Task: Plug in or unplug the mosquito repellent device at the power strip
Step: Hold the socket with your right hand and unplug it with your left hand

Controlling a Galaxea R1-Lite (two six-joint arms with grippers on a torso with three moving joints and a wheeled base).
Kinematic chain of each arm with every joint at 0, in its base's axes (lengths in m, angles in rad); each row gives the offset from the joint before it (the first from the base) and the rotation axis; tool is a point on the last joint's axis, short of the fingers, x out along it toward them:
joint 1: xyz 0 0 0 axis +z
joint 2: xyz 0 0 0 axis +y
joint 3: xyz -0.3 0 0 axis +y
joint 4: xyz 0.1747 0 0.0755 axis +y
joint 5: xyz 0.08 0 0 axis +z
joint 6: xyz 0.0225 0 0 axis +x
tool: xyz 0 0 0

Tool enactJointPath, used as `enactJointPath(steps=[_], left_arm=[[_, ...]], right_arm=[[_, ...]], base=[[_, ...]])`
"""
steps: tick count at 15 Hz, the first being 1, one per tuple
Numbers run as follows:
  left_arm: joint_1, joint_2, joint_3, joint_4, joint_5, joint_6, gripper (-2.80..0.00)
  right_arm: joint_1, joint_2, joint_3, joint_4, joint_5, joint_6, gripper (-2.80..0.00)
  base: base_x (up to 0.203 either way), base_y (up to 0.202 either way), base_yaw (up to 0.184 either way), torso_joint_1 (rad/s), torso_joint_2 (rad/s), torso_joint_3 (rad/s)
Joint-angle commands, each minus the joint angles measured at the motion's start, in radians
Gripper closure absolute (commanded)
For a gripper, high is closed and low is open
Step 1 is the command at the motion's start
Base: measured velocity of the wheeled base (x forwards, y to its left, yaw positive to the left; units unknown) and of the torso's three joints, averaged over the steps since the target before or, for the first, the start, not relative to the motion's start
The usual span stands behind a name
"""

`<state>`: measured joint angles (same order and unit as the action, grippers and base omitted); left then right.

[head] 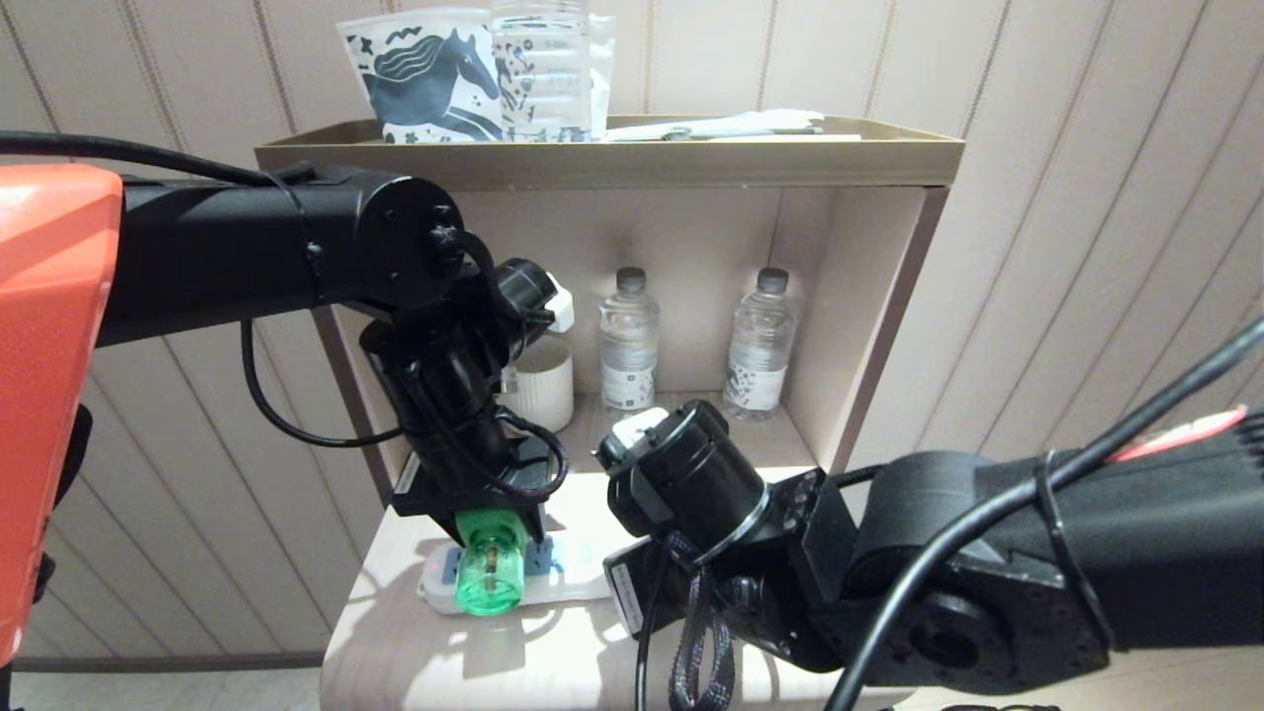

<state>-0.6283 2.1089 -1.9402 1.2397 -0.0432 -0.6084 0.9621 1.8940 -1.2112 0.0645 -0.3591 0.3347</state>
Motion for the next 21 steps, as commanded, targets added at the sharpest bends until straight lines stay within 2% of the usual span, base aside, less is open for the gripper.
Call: enactJointPath(steps=[1, 2, 4, 12, 21], left_arm=[[0.002, -0.009, 0.001, 0.004, -0.001, -0.010, 0.00], [0.002, -0.007, 0.001, -0.019, 0.000, -0.028, 0.00], [0.002, -0.004, 0.002, -0.019, -0.001, -0.028, 0.00], [0.000, 0.005, 0.006, -0.019, -0.004, -0.028, 0.00], [0.009, 0.005, 0.006, -0.027, -0.003, -0.025, 0.00]], right_arm=[[0.018, 0.000, 0.096, -0.174, -0.007, -0.008, 0.00], [0.030, 0.020, 0.116, -0.236, -0.019, -0.019, 0.00], [0.038, 0.052, 0.112, -0.273, -0.041, -0.028, 0.00], [0.028, 0.093, 0.040, -0.277, -0.055, -0.037, 0.00], [0.035, 0.169, 0.076, -0.277, -0.044, -0.018, 0.00]], base=[[0.000, 0.000, 0.000, 0.000, 0.00, 0.000], [0.000, 0.000, 0.000, 0.000, 0.00, 0.000], [0.000, 0.000, 0.000, 0.000, 0.00, 0.000], [0.000, 0.000, 0.000, 0.000, 0.00, 0.000], [0.000, 0.000, 0.000, 0.000, 0.00, 0.000]])
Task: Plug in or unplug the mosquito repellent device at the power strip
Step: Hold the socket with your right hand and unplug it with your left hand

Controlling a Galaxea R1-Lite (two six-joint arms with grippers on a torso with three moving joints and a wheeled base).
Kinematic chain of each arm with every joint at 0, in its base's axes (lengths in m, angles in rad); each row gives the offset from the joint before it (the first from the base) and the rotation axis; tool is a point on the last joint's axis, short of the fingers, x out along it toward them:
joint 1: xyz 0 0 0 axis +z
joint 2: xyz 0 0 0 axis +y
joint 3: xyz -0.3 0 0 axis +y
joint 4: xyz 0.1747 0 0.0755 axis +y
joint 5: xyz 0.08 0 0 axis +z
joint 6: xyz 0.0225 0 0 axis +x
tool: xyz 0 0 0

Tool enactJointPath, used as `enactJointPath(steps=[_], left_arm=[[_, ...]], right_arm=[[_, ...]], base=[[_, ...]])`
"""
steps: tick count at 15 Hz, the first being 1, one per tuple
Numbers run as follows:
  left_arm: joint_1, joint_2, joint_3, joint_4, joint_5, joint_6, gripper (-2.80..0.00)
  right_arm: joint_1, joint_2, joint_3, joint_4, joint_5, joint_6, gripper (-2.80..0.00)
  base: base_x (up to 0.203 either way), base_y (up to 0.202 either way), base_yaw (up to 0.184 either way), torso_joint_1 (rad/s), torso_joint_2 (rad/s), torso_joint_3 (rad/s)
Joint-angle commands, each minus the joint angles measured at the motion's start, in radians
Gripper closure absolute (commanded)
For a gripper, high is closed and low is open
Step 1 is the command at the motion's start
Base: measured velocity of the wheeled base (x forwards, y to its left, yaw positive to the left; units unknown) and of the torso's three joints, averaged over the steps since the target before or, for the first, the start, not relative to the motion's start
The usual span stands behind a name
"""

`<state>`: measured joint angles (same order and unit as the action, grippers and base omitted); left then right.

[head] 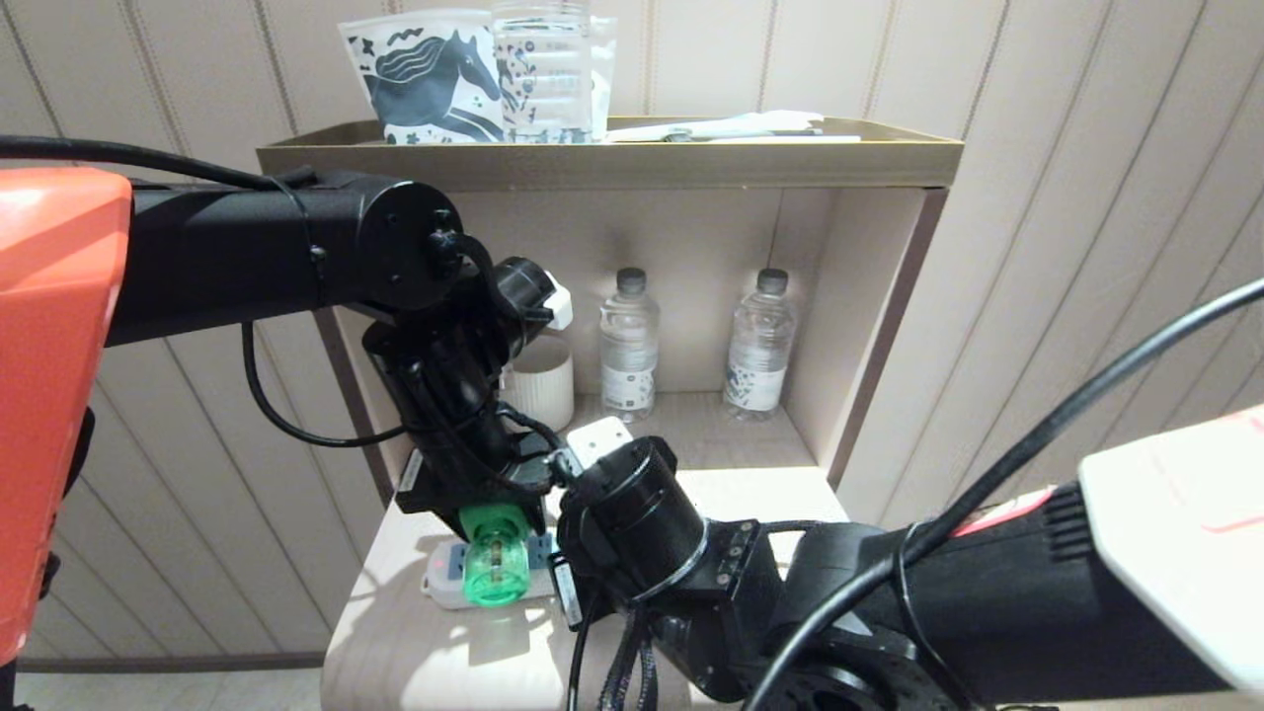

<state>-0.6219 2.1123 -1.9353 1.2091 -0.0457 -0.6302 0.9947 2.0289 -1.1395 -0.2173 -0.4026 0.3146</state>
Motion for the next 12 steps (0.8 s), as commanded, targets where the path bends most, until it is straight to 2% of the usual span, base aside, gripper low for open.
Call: enactJointPath(steps=[1, 5, 7, 12], left_arm=[[0.004, 0.003, 0.000, -0.002, 0.000, -0.004, 0.00], [0.007, 0.006, 0.001, -0.019, -0.004, -0.005, 0.00], [0.010, 0.005, 0.001, -0.016, -0.040, -0.005, 0.00], [0.024, -0.005, -0.002, -0.053, -0.036, 0.007, 0.00]], right_arm=[[0.002, 0.038, 0.003, 0.000, -0.001, 0.002, 0.00], [0.002, 0.069, 0.001, -0.024, 0.001, 0.003, 0.00], [0.001, 0.083, 0.000, -0.024, 0.002, 0.003, 0.00], [0.004, 0.091, 0.017, -0.024, 0.004, 0.034, 0.00]], base=[[0.000, 0.000, 0.000, 0.000, 0.00, 0.000], [0.000, 0.000, 0.000, 0.000, 0.00, 0.000], [0.000, 0.000, 0.000, 0.000, 0.00, 0.000], [0.000, 0.000, 0.000, 0.000, 0.00, 0.000]])
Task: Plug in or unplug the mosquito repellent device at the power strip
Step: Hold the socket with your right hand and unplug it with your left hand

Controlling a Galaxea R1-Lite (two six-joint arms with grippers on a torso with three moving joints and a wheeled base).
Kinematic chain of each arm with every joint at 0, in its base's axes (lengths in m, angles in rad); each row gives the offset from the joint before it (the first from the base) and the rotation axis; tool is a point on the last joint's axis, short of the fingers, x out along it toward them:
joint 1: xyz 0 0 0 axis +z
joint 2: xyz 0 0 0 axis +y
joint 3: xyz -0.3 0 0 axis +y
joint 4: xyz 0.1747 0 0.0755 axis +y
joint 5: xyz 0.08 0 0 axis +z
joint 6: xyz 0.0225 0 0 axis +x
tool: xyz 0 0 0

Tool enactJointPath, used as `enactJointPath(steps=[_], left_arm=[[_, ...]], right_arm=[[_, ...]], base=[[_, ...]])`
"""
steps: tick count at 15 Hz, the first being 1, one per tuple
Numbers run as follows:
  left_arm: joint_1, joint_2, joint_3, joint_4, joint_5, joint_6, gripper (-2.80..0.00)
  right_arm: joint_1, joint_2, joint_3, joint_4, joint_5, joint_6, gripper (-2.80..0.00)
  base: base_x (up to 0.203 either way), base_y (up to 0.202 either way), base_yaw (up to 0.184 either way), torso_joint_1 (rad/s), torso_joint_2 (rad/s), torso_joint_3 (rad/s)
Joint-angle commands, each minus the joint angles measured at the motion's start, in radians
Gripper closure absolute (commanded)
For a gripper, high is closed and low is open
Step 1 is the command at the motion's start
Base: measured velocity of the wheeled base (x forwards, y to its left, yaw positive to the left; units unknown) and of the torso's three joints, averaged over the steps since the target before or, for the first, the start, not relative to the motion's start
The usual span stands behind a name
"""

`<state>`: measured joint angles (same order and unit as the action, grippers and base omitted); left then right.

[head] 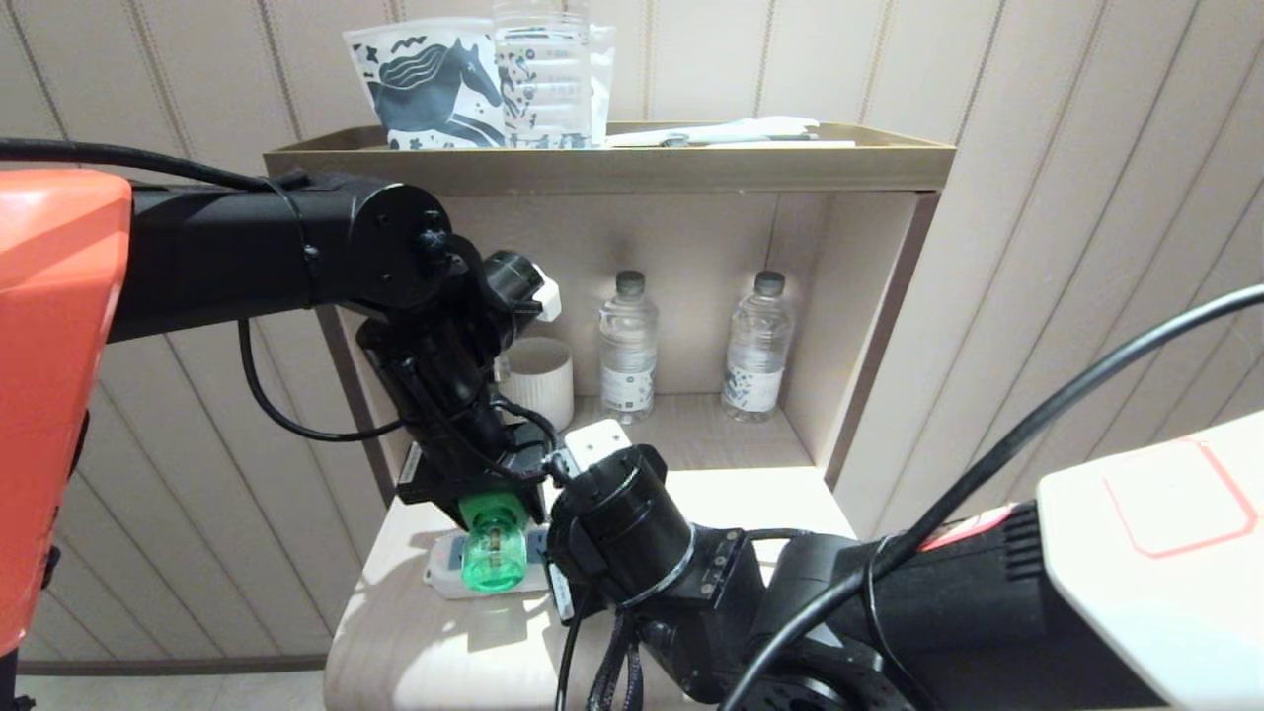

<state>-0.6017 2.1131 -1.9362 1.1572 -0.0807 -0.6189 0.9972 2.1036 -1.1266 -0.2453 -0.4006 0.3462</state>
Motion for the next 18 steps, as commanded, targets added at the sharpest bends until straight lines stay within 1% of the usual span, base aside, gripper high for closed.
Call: enactJointPath(steps=[1, 5, 13, 18], left_arm=[[0.006, -0.007, -0.001, -0.004, 0.001, -0.001, 0.00], [0.005, -0.015, -0.004, -0.010, 0.002, 0.018, 0.00], [0.008, -0.047, -0.004, -0.007, 0.006, 0.018, 0.00], [0.041, -0.084, -0.004, -0.007, 0.012, 0.018, 0.00]], right_arm=[[0.001, 0.016, 0.004, 0.004, 0.002, 0.002, 0.00], [0.001, 0.018, 0.007, 0.004, 0.002, 0.010, 0.00], [0.000, 0.039, -0.012, 0.004, 0.002, 0.008, 0.00], [-0.002, 0.037, -0.017, 0.004, 0.000, 0.010, 0.00]], base=[[0.000, 0.000, 0.000, 0.000, 0.00, 0.000], [0.000, 0.000, 0.000, 0.000, 0.00, 0.000], [0.000, 0.000, 0.000, 0.000, 0.00, 0.000], [0.000, 0.000, 0.000, 0.000, 0.00, 0.000]])
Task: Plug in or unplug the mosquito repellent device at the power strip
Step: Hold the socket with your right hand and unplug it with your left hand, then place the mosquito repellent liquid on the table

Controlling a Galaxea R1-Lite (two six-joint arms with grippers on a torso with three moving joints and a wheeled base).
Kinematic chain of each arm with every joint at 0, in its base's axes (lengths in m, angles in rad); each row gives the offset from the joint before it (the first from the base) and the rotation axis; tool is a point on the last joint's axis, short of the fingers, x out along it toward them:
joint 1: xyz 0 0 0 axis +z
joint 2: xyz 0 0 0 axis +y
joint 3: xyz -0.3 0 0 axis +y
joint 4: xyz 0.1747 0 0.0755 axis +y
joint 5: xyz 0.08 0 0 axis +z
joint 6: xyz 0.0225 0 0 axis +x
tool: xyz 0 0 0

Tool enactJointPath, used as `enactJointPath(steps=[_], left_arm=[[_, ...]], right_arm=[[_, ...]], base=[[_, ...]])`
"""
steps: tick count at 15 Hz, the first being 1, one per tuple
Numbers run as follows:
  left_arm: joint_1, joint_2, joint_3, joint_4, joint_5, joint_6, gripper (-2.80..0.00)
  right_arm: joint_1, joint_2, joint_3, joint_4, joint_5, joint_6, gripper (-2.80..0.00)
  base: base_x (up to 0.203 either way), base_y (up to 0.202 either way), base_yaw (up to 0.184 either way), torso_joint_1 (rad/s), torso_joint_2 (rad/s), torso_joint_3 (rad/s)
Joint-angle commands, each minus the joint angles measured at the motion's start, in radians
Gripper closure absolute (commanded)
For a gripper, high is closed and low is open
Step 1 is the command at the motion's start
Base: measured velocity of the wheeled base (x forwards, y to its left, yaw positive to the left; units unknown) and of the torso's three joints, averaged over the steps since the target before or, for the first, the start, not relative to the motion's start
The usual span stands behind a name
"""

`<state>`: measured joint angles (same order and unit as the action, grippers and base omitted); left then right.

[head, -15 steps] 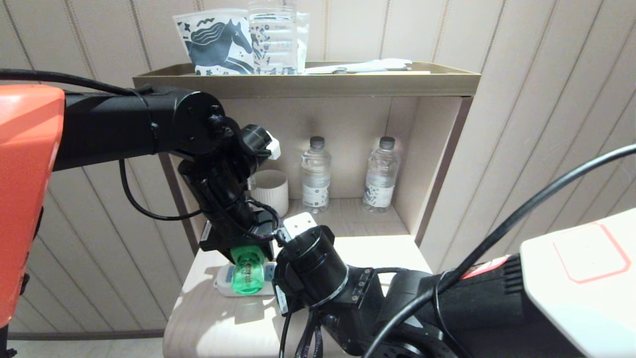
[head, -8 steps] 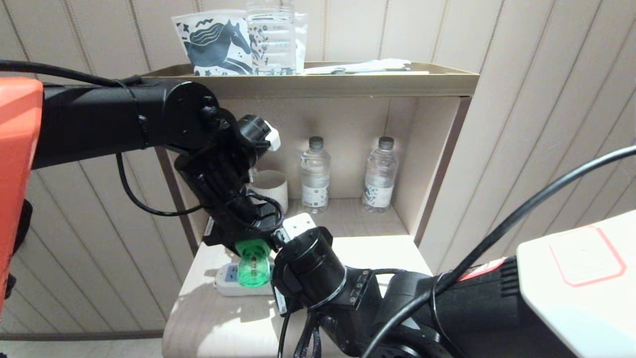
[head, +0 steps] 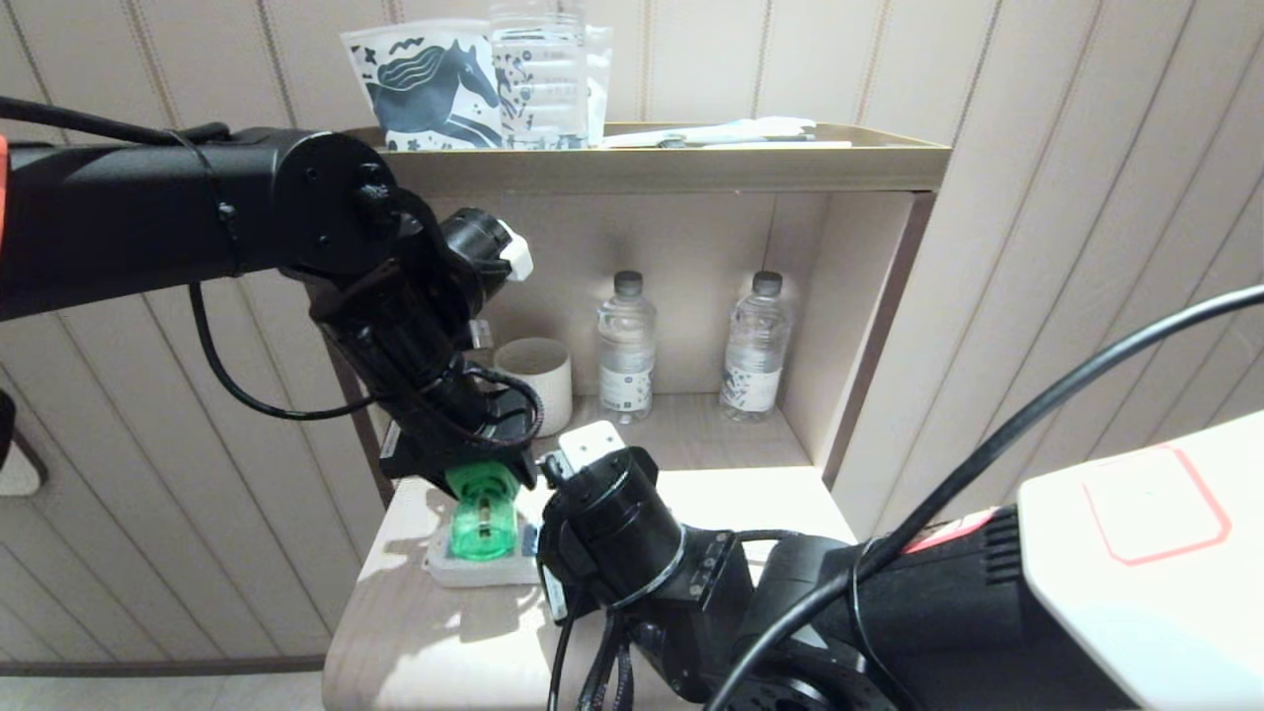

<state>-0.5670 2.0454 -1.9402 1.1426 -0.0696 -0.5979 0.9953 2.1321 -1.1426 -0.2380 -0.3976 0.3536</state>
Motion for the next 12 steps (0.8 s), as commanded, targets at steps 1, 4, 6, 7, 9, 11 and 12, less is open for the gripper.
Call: enactJointPath(steps=[1, 4, 6, 7, 9, 11, 12], left_arm=[[0.015, -0.028, 0.000, 0.010, 0.001, -0.003, 0.00], [0.036, -0.077, 0.003, 0.020, 0.001, -0.003, 0.00], [0.052, -0.083, 0.004, 0.021, 0.001, -0.005, 0.00], [0.056, -0.082, 0.006, 0.014, 0.001, -0.007, 0.00], [0.061, -0.074, 0.006, 0.008, 0.002, -0.011, 0.00], [0.061, -0.066, 0.005, -0.014, 0.028, -0.013, 0.00], [0.061, -0.064, 0.004, -0.021, 0.037, -0.013, 0.00]], right_arm=[[-0.003, 0.005, -0.002, -0.003, -0.004, 0.001, 0.00], [-0.009, -0.006, -0.003, -0.003, -0.007, -0.004, 0.00], [-0.019, -0.021, -0.005, -0.003, -0.009, -0.008, 0.00], [-0.031, -0.033, -0.008, -0.002, -0.010, -0.011, 0.00], [-0.047, -0.055, -0.011, -0.001, -0.011, -0.015, 0.00], [-0.070, -0.081, -0.018, 0.005, -0.012, -0.023, 0.00], [-0.078, -0.090, -0.019, 0.006, -0.014, -0.025, 0.00]], base=[[0.000, 0.000, 0.000, 0.000, 0.00, 0.000], [0.000, 0.000, 0.000, 0.000, 0.00, 0.000], [0.000, 0.000, 0.000, 0.000, 0.00, 0.000], [0.000, 0.000, 0.000, 0.000, 0.00, 0.000], [0.000, 0.000, 0.000, 0.000, 0.00, 0.000], [0.000, 0.000, 0.000, 0.000, 0.00, 0.000], [0.000, 0.000, 0.000, 0.000, 0.00, 0.000]])
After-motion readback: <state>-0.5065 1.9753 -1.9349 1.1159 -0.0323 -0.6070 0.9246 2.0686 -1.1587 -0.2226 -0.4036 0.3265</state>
